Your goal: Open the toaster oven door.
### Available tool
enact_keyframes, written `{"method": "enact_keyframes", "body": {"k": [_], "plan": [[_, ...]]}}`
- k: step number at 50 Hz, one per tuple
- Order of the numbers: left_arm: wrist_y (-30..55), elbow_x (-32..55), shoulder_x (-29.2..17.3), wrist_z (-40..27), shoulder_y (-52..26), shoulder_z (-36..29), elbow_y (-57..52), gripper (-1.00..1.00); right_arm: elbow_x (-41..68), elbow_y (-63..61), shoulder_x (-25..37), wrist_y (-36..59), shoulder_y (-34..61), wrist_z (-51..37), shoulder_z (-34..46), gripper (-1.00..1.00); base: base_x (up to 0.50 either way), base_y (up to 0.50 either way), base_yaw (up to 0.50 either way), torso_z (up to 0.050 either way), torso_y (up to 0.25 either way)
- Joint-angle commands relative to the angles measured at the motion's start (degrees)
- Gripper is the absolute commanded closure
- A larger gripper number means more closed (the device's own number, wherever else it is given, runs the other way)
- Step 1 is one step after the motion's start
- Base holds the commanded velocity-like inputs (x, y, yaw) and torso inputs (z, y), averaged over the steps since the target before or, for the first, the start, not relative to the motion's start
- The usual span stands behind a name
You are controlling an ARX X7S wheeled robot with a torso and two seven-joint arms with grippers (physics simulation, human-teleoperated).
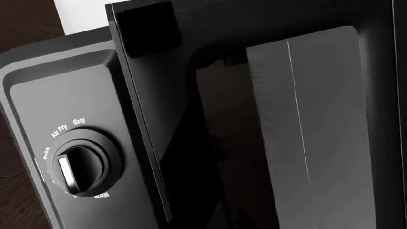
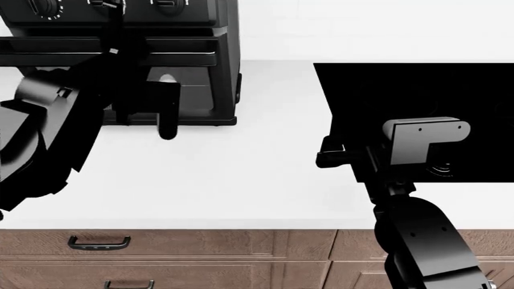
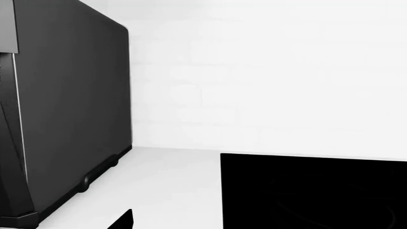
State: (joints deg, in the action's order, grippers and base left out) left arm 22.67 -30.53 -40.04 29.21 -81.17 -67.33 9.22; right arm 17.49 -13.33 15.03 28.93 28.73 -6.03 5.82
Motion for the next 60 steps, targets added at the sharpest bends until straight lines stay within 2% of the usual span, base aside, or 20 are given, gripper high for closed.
{"method": "enact_keyframes", "body": {"k": [1,7,24,43,60], "plan": [[7.24,5.01,-6.46,3.29,4.46,0.44,-15.46,1.00,0.38,-0.30,0.10,-0.01,-0.11,-0.21,0.15,-1.00,0.00,0.00,0.00,0.000,0.000],[10.53,5.16,-9.77,4.78,6.39,1.11,-22.49,1.00,0.50,-0.53,0.12,-0.02,-0.15,-0.31,0.38,-1.00,0.00,0.00,0.00,0.000,0.000],[17.64,6.78,-13.72,10.83,7.43,2.41,-31.72,1.00,1.08,-0.99,0.29,-0.05,-0.24,-0.60,0.53,-1.00,0.00,0.00,0.00,0.000,0.000],[20.15,6.81,-16.07,12.99,10.07,1.12,-35.82,1.00,1.62,-1.17,0.53,-0.07,-0.18,-0.98,0.65,-1.00,0.00,0.00,0.00,0.000,0.004],[20.87,6.26,-17.57,12.33,13.34,-0.44,-37.80,1.00,1.90,-0.81,0.68,-0.59,-0.39,-1.25,0.81,-1.00,0.00,0.00,0.00,0.001,0.003]]}}
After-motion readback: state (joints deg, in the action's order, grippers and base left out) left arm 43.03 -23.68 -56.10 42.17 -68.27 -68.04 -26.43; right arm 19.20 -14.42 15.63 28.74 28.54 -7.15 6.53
